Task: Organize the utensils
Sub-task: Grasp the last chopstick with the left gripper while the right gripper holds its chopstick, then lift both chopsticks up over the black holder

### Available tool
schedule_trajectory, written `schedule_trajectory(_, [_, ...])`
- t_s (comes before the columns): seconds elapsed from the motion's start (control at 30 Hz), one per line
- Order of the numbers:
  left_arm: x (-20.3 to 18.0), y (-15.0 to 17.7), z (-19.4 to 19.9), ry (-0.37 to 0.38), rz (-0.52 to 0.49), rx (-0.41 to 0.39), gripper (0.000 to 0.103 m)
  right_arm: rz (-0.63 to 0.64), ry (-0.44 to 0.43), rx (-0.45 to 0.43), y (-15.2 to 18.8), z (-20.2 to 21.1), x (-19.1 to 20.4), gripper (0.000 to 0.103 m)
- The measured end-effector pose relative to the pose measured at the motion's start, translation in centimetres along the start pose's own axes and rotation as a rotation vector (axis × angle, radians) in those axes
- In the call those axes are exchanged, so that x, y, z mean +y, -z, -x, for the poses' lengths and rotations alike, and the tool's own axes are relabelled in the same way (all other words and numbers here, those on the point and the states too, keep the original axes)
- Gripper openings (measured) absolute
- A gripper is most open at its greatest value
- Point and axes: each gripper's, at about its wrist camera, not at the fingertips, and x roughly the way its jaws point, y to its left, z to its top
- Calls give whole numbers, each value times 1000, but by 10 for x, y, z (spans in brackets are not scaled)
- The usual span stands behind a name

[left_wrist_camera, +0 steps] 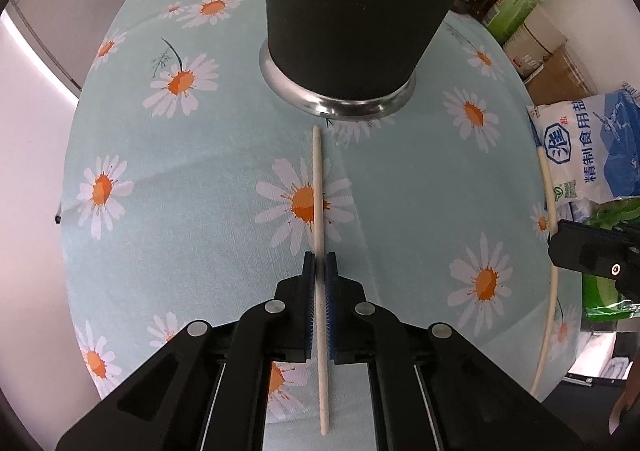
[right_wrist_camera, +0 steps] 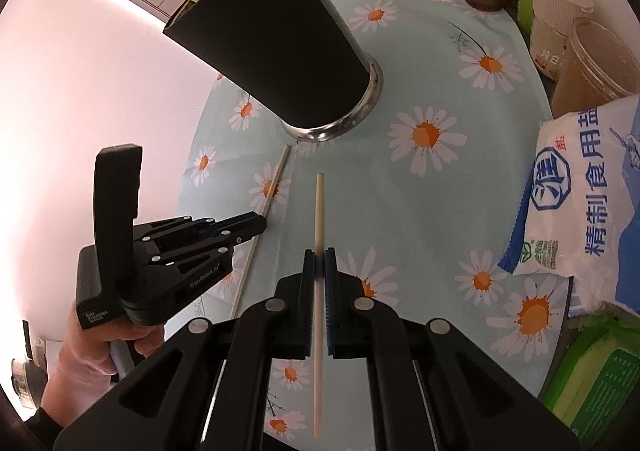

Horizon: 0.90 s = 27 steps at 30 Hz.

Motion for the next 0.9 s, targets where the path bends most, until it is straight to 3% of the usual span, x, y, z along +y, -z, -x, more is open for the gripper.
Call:
schedule_trajectory(0.17, [5, 11, 6, 28, 33, -28, 4, 9, 8, 4, -2, -7, 5, 6])
schedule_trajectory(0.47, [9, 30, 59, 111, 62, -144, 4, 33, 6, -20, -7, -9, 18, 6])
schedule_trajectory(0.77, [10, 38, 100, 230, 79, -294, 4, 127, -43, -92, -11, 2, 48, 6])
schedule_trajectory(0.9, [9, 40, 123, 237, 67, -369, 4, 170, -83, -134, -14, 12, 61, 6])
